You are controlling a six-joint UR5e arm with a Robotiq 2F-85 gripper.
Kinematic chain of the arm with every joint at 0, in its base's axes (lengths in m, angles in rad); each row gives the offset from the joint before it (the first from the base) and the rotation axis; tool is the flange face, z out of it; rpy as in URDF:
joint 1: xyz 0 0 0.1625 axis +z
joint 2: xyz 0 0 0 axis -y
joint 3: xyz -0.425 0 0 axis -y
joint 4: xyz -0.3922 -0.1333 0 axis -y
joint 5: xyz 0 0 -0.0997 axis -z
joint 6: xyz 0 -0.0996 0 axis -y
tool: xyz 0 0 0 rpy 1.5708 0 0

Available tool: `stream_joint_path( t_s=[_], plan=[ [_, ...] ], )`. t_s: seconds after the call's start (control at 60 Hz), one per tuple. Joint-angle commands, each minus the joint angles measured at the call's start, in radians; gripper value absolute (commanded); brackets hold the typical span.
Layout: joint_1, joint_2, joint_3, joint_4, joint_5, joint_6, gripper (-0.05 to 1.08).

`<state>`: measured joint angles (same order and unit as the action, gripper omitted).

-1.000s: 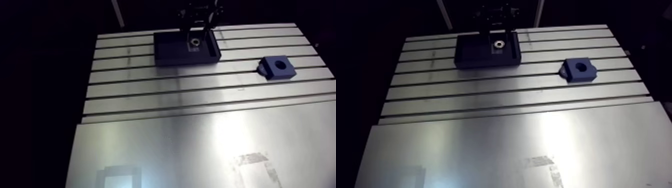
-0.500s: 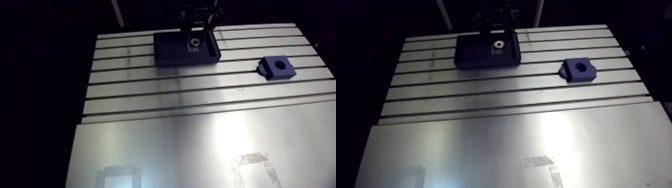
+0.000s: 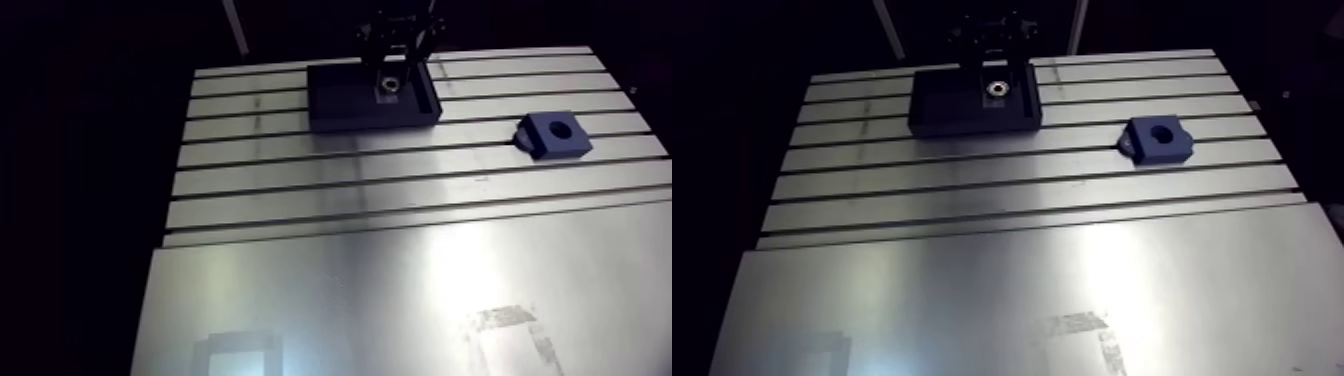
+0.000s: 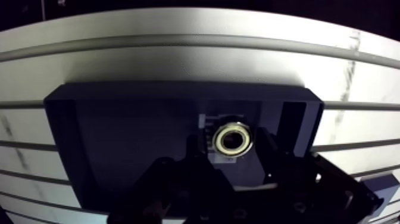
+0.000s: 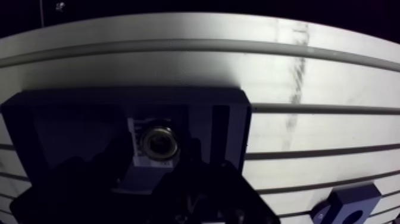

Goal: Pick up the bearing and press it into the housing until flush.

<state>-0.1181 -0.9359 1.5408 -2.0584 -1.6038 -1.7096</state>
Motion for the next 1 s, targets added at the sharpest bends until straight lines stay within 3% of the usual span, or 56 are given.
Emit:
stream_joint_path(
  t_s=[0.017, 1.0],
  plan=[
    [0.001, 0.001, 0.002, -0.001, 0.000, 0.000, 0.47],
    [0.000, 0.006, 0.003, -0.001, 0.000, 0.000, 0.49]
  ],
)
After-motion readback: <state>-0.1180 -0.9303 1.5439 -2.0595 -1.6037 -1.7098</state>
